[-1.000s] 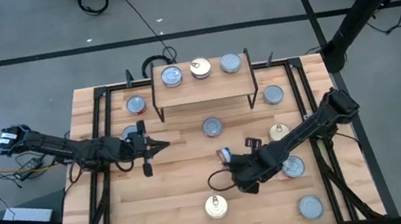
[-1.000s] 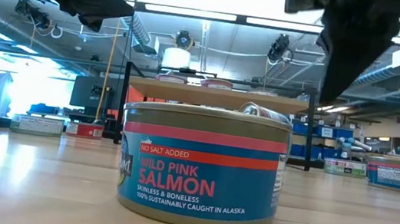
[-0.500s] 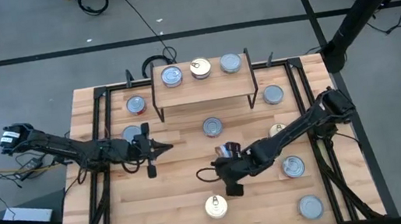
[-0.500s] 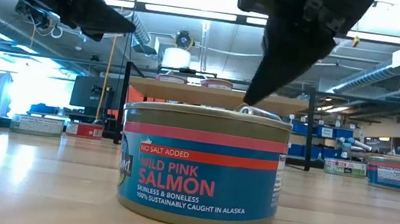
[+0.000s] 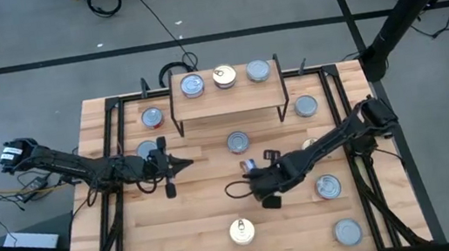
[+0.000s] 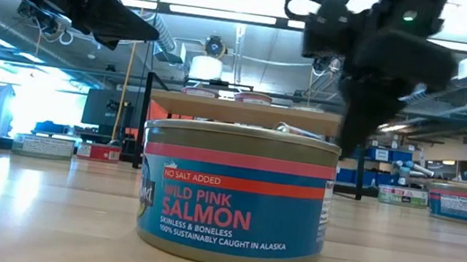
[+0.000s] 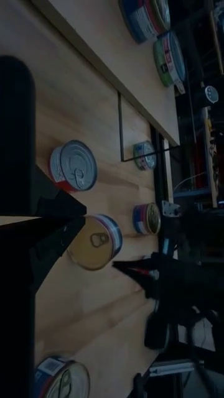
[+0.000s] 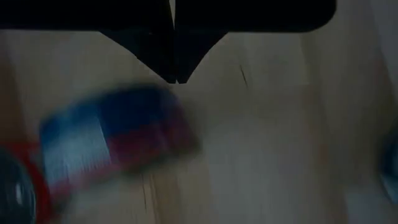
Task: Stack canned seafood by type on shelf
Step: Stack the blue pink tuna can on top of the blue pink tuna can on the shelf
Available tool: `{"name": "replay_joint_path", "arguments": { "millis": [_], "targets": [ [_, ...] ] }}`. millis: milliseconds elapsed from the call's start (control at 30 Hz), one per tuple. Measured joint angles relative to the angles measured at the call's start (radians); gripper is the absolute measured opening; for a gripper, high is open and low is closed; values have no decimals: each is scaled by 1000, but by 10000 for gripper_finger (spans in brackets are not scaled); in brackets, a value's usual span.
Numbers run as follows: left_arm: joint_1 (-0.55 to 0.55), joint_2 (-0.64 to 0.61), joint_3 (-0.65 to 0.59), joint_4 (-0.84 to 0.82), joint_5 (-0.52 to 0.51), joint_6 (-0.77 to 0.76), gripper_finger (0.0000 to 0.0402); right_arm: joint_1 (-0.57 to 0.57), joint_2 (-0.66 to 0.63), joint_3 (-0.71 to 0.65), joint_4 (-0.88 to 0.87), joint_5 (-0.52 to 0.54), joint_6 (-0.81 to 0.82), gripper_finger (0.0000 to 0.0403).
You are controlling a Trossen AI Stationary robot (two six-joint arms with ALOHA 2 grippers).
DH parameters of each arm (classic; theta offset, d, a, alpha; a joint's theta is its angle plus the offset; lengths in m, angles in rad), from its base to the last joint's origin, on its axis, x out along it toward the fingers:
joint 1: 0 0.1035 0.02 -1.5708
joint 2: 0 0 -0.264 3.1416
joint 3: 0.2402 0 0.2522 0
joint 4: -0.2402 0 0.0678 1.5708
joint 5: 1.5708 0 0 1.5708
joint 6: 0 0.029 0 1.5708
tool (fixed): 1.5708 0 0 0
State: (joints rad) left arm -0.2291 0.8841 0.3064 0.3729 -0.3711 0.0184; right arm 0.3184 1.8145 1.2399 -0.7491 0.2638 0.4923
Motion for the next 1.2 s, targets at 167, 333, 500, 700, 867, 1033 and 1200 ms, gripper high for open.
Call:
{"name": "replay_joint_path", "arguments": {
  "millis": [167,333,500,700,867,1033,1200],
  "targets": [
    [0,0,0,0,-4,-3,4,-16,0,-8,144,-9,-91,3],
    [0,0,0,1,-24,-4,4,-13,-25,34,-11,-30,-124,2],
    [0,0,0,3,-28,-23,4,-33,-13,12,-136,4,-121,2],
    [0,0,0,6,-56,-24,5,-72,-5,-46,52,4,-224,2],
    [0,0,0,5,-90,-24,5,-79,-5,-50,206,-66,-303,3],
    [0,0,0,1,-98,-31,5,-79,-30,-42,217,-51,-403,8],
    [0,0,0,-9,-98,-52,6,-79,-53,26,79,48,-467,39]
  ]
}}
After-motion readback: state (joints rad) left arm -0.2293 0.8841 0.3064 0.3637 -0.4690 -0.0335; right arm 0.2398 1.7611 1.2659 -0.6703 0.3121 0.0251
